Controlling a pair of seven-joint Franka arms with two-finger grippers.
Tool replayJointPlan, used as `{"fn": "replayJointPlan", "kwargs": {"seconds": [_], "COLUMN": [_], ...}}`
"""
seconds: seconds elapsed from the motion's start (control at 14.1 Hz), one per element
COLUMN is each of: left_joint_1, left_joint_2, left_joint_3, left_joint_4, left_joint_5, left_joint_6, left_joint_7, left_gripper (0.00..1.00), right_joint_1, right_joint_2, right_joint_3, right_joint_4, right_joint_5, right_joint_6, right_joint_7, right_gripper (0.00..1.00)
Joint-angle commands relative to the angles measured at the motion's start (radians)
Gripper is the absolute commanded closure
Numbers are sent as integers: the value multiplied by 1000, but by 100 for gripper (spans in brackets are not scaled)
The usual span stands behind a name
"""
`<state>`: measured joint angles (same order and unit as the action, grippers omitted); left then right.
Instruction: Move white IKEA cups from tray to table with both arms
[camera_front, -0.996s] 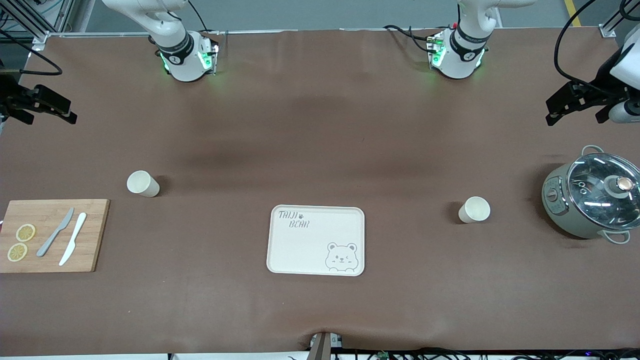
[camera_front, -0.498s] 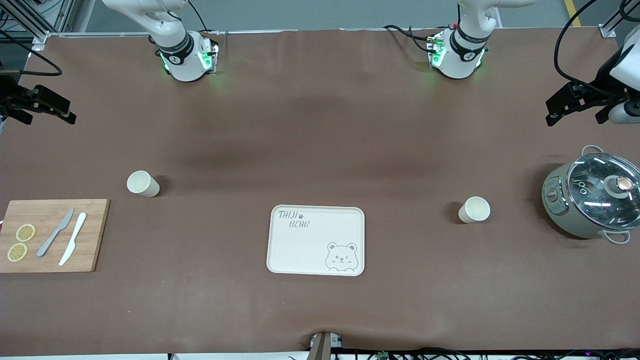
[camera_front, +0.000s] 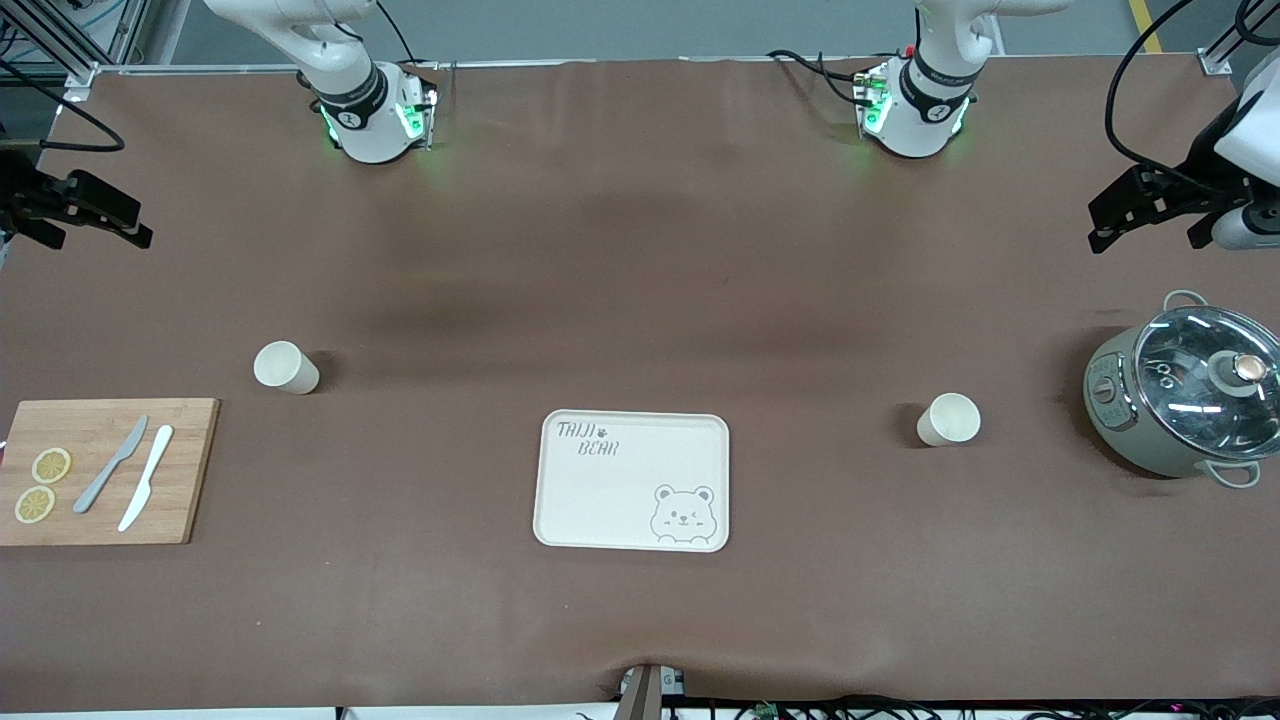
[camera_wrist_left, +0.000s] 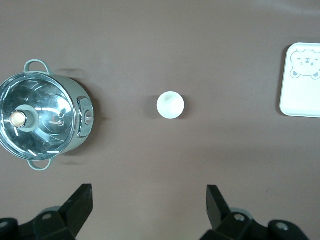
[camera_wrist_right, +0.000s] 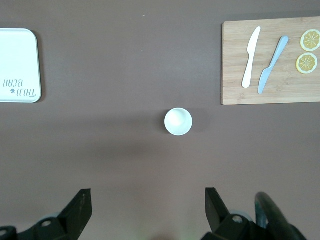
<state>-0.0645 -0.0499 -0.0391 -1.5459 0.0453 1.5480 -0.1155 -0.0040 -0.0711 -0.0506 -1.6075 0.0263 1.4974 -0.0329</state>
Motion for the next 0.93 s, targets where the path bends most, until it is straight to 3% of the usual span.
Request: {"fn": "replayJointPlan", "kwargs": {"seconds": [0.0, 0.85], "left_joint_1": [-6, -6], "left_joint_2": [12, 15], "left_joint_3": [4, -1], "left_joint_4": [23, 23], "left_joint_5": [1, 1], "left_joint_6": [-6, -11], "left_joint_7": [8, 8], "left_gripper": [0, 0], "right_joint_1": [1, -5], "right_joint_2": [8, 19], "right_joint_3": [3, 2], "right_joint_4": [18, 17], "right_joint_5": [-16, -14], "right_joint_6": [-11, -11], "right_joint_7": [-10, -7], "right_gripper": [0, 0]}}
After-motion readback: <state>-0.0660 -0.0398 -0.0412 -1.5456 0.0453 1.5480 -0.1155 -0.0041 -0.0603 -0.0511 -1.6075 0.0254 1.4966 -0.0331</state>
